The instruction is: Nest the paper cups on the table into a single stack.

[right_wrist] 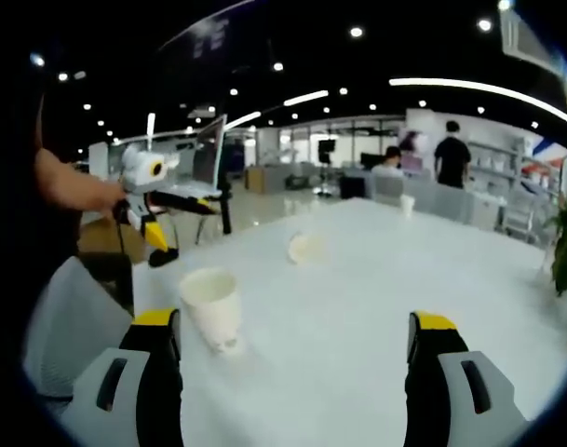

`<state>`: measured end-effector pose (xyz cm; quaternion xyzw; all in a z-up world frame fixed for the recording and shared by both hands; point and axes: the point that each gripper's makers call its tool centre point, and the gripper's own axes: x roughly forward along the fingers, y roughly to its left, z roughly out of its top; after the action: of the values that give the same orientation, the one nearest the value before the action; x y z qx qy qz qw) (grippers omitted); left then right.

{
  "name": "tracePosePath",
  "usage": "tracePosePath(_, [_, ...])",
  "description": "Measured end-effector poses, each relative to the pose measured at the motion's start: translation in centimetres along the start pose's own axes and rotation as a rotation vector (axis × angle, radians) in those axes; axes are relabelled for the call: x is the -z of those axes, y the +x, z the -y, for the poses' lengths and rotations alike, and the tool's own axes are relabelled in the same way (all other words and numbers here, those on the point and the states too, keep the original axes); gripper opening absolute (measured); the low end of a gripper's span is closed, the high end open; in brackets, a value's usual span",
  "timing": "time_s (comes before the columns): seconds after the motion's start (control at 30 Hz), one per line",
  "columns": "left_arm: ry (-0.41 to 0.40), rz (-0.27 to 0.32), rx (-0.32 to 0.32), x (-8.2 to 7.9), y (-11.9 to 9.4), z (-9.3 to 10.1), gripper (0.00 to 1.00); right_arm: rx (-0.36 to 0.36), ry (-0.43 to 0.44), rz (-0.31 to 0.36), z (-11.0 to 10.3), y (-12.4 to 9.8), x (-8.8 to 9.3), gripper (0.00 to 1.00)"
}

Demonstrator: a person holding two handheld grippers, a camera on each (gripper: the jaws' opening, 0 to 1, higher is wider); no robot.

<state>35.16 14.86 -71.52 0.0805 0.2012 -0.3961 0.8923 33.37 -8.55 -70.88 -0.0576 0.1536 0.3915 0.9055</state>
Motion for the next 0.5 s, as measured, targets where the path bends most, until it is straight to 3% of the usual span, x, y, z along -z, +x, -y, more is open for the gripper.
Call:
tracePosePath(0.23, [-0.042,-0.007,-0.054,1.7,-1.4,-1.5,0.98,-0.003,-0.003,-0.009,0.5,0.7,0.2,1.00])
tracePosePath(0.3, [-0.036,-0.016,-0.058,2.0,-1.5,-1.8,0.98,-0.009,-0.042,-0.010,0.5,0.8,0.2,1.00])
tracePosePath(0.5, [-0.023,-0.007,-0.061,1.9,-1.7,-2.0,0.98,-0.020,-0.035,-0.015,0.3,1.2,0.2,1.00])
